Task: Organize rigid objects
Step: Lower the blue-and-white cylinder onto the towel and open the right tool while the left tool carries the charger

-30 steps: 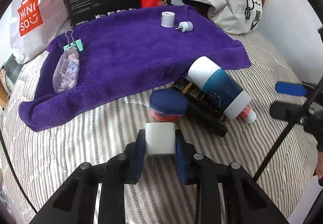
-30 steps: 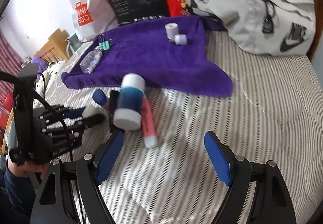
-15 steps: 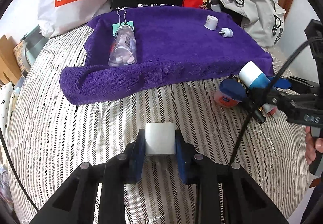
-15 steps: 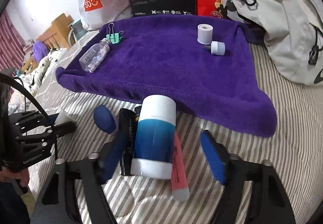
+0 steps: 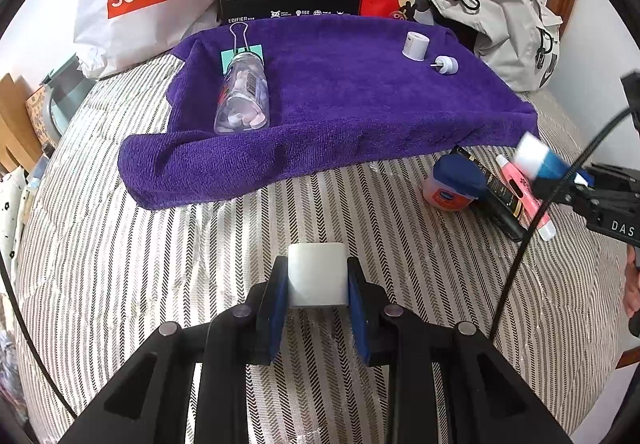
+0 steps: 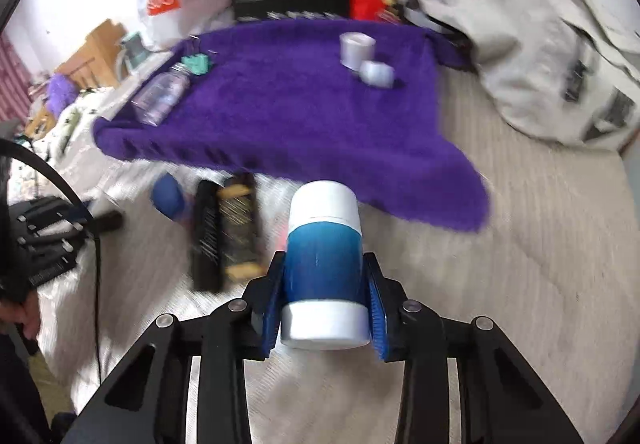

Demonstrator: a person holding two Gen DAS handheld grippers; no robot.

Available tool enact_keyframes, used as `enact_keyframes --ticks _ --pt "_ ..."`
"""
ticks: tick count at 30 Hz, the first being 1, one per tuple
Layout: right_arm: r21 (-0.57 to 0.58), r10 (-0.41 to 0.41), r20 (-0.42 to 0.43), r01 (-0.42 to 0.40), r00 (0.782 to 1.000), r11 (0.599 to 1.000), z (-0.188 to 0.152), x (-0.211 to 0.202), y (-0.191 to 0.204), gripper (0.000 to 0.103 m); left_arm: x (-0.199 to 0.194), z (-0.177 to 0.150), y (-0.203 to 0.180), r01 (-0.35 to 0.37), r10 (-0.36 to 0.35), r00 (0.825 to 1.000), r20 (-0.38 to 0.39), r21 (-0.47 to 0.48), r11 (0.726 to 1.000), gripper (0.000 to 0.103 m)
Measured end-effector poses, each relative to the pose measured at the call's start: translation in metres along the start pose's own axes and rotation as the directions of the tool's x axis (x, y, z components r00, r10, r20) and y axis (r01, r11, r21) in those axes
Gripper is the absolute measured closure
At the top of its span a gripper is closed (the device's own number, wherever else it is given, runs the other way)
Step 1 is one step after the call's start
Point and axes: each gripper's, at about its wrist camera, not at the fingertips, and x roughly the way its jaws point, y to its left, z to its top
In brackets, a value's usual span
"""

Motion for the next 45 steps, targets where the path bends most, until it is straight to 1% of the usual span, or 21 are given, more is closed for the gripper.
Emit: enact_keyframes --ticks 4,5,7,13,18,20,25,28,31,38,45 --pt "0.04 -0.022 -0.022 0.023 1.0 0.999 -0.009 0.005 -0.019 0.067 0.0 0.0 0.0 0.0 0.0 1.0 -0.002 -0.001 1.0 0.076" --pt "0.044 -0.017 -0.011 0.017 1.0 0.999 -0.011 0.004 -0.021 0.067 0.0 0.0 0.0 -0.001 0.001 1.0 -0.001 0.0 1.0 0.076" --pt "0.042 -0.021 -0.01 0.022 1.0 0.999 -0.01 0.005 -0.021 0.067 0.0 0.0 0.0 -0.001 0.001 1.0 -0.002 0.0 1.0 0.076" --pt "-0.006 -0.082 0.011 0.082 0.997 0.997 -0.007 0.008 -0.012 0.066 0.001 -0.001 -0.003 -0.025 0.025 1.0 0.004 0.012 1.0 0.076" --pt "-0.017 -0.087 0.021 0.088 0.996 0.996 -0.009 0.007 -0.011 0.067 0.001 -0.001 -0.005 -0.038 0.038 0.999 0.024 0.019 0.999 0.077" --pt "-0.012 -0.078 0.014 0.079 0.997 0.997 -0.01 0.006 -0.012 0.067 0.0 0.0 -0.002 -0.028 0.028 0.999 0.023 0.014 1.0 0.077" --pt "0.028 -0.026 0.0 0.026 1.0 0.999 -0.013 -0.001 -0.019 0.067 -0.007 -0.002 0.012 0.033 -0.032 0.999 0.031 -0.043 0.999 0.077" --pt "0.042 -0.006 -0.002 0.006 1.0 0.999 -0.016 -0.005 -0.021 0.067 -0.012 -0.001 0.018 0.047 -0.044 0.998 0.045 -0.058 0.997 0.077" --pt "0.049 0.014 -0.001 -0.014 1.0 0.999 -0.017 -0.009 -0.021 0.067 -0.018 0.001 0.023 0.077 -0.073 0.996 0.054 -0.075 0.994 0.077" --pt "0.047 0.056 0.028 -0.058 0.998 0.997 -0.013 -0.022 -0.016 0.067 -0.027 0.006 0.028 0.075 -0.07 0.995 0.07 -0.075 0.994 0.077" --pt "0.019 0.089 0.051 -0.09 0.995 0.996 0.006 -0.028 -0.008 0.067 -0.033 0.021 0.034 0.065 -0.059 0.995 0.085 -0.067 0.996 0.077"
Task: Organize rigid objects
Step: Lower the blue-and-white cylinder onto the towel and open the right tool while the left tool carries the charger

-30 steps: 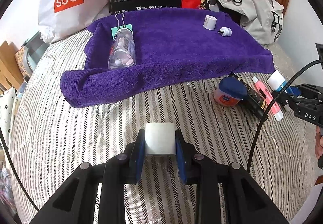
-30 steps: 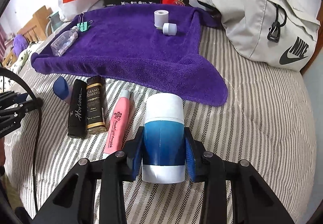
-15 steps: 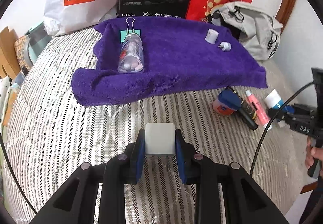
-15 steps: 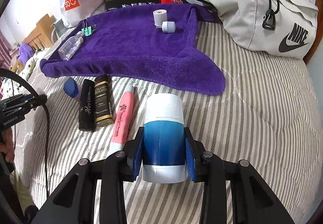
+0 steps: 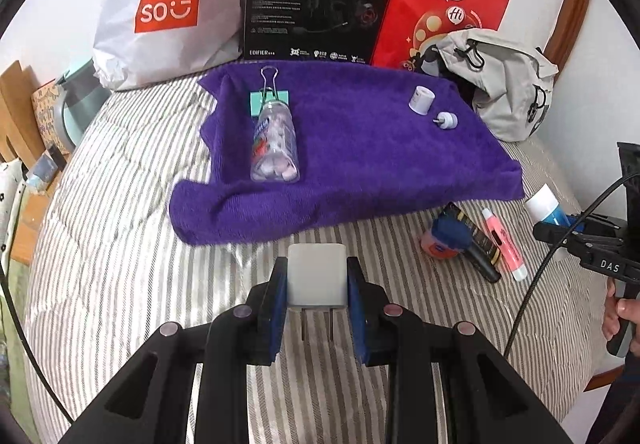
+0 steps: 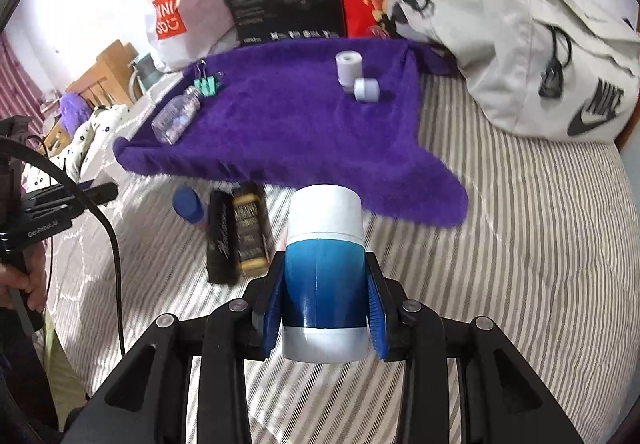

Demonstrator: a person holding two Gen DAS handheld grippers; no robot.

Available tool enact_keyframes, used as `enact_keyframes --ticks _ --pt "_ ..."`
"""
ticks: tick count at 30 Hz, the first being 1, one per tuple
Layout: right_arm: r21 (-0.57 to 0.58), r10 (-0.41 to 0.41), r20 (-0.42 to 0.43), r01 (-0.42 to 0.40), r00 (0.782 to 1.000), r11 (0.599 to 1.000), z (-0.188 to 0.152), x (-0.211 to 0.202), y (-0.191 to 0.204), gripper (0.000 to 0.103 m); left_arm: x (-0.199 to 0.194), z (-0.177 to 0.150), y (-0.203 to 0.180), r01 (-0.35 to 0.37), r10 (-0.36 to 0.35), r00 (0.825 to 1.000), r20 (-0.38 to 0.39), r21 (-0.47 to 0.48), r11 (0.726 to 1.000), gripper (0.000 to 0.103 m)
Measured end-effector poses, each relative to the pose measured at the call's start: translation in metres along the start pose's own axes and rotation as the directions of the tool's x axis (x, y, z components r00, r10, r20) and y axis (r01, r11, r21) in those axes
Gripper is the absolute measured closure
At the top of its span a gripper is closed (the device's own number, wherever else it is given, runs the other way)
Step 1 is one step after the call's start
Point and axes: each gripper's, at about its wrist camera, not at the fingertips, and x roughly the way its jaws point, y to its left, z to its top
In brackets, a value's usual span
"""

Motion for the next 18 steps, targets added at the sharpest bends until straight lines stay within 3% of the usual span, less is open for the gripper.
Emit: enact_keyframes --ticks 10,18 --pt "-0.018 0.031 0.034 -0.031 0.999 0.999 0.052 0.01 -0.004 0.067 0.009 0.03 -0.002 0.003 -0.003 1.0 0.017 0.017 1.0 0.077" --pt "-0.039 -0.004 -0.022 0.003 1.0 0.999 0.094 0.062 -0.021 0.067 0.022 0.041 0.006 0.008 -0.008 1.0 0.006 -0.008 1.0 0.077"
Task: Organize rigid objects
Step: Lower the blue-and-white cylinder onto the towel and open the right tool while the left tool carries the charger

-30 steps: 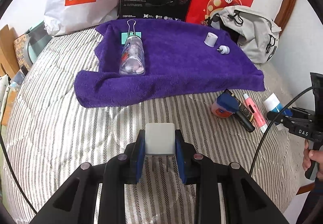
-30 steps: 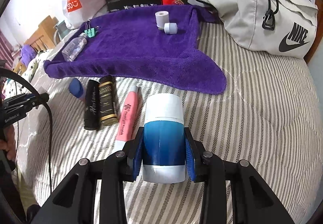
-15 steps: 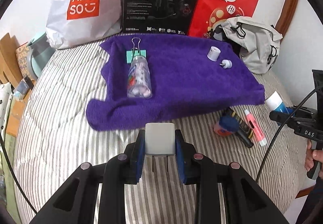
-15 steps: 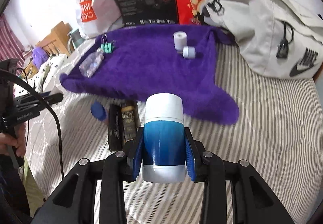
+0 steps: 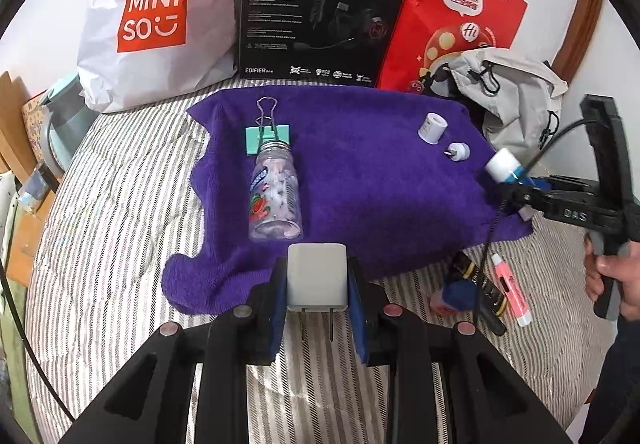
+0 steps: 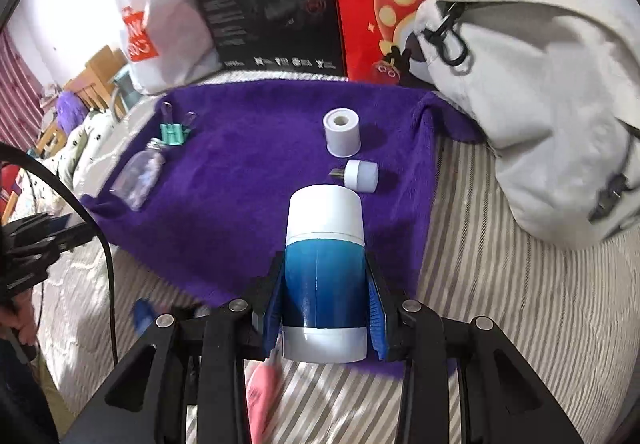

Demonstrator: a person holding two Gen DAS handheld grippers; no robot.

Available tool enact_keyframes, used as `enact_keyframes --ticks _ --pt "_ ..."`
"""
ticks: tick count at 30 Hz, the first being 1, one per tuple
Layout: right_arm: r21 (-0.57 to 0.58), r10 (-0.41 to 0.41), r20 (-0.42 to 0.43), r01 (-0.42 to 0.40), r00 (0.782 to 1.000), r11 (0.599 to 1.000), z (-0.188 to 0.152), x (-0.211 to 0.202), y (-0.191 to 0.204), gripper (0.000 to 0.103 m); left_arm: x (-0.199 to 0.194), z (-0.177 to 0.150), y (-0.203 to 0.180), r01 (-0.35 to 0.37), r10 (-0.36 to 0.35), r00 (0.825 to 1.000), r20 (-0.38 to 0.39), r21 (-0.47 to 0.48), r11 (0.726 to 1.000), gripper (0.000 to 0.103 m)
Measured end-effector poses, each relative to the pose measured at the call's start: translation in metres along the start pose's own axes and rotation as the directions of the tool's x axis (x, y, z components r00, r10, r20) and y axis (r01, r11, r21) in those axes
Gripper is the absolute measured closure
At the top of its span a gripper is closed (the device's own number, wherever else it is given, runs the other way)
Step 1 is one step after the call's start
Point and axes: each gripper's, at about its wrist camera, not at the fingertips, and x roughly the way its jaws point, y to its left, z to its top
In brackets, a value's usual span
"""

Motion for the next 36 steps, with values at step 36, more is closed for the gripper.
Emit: enact_keyframes --ticks 36 --pt "-0.073 -0.036 0.007 0.037 0.999 0.997 -0.001 -0.015 0.001 0.045 0.034 0.035 -0.006 0.031 -0.031 0.999 -0.019 0.011 0.999 0.077"
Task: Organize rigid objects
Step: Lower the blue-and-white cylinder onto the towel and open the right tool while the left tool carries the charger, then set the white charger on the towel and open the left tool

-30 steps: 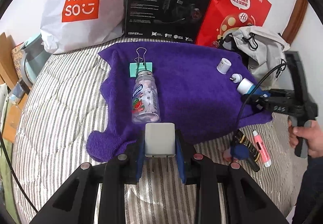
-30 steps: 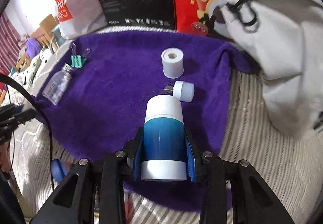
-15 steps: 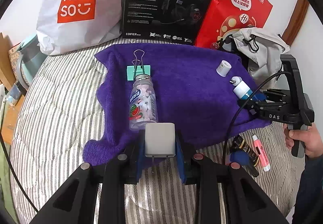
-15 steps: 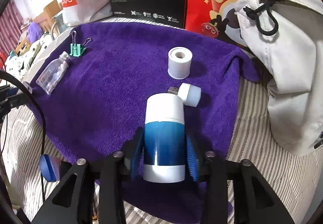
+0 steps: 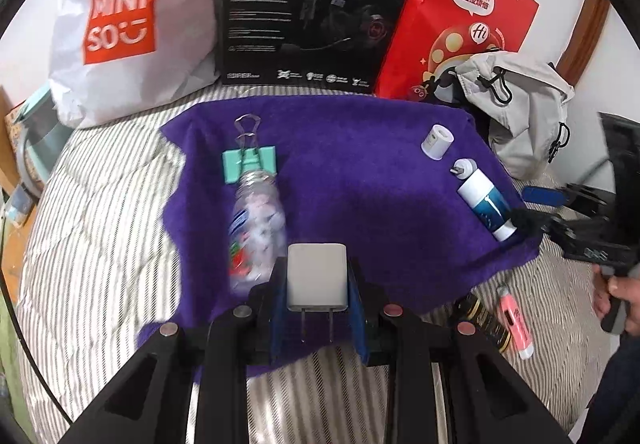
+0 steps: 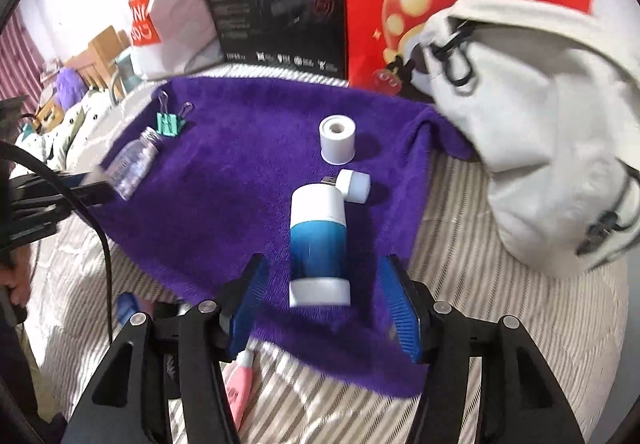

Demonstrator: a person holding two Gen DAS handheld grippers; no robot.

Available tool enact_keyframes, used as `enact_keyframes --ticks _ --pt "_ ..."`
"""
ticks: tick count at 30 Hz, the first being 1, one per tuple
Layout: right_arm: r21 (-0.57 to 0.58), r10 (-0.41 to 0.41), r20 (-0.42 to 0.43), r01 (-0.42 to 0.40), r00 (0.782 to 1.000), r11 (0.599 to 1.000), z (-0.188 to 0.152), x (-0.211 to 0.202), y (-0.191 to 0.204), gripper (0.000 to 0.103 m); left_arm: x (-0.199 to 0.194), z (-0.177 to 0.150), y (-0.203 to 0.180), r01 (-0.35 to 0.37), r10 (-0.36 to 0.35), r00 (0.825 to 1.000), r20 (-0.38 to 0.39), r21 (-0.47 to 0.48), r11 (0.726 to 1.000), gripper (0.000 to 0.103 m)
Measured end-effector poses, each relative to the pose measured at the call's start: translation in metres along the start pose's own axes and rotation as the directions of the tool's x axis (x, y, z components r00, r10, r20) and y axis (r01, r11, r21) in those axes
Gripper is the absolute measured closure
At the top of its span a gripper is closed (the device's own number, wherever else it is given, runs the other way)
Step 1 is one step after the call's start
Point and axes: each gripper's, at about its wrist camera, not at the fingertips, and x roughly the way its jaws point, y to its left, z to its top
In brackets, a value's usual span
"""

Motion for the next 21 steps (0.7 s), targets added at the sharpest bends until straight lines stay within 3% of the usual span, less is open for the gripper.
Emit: enact_keyframes --ticks 5,9,12,21 --pt "0.023 0.036 0.035 -0.037 0.999 0.999 -0.013 -0.025 -0.001 0.043 0.025 0.009 -0.013 -0.017 0.018 0.999 -0.028 0.031 0.999 0.077" --pt "0.006 0.016 0.027 -0.016 1.0 1.0 -0.028 -0.037 -0.001 0.039 0.04 0.014 -0.024 -0.063 0.065 0.998 -0.023 0.067 0.996 0.077" --pt "0.008 0.013 0.023 -0.013 1.0 1.0 -0.037 -0.04 -0.001 0.039 0.051 0.017 -0.027 -0.064 0.069 0.996 -0.058 0.075 0.995 0.077" --pt "0.043 0.049 -0.003 -0.049 0.999 0.998 -0.057 -0.034 -0.001 0.039 0.053 0.016 -0.04 -0.111 0.121 0.991 -0.061 0.14 0.984 0.077"
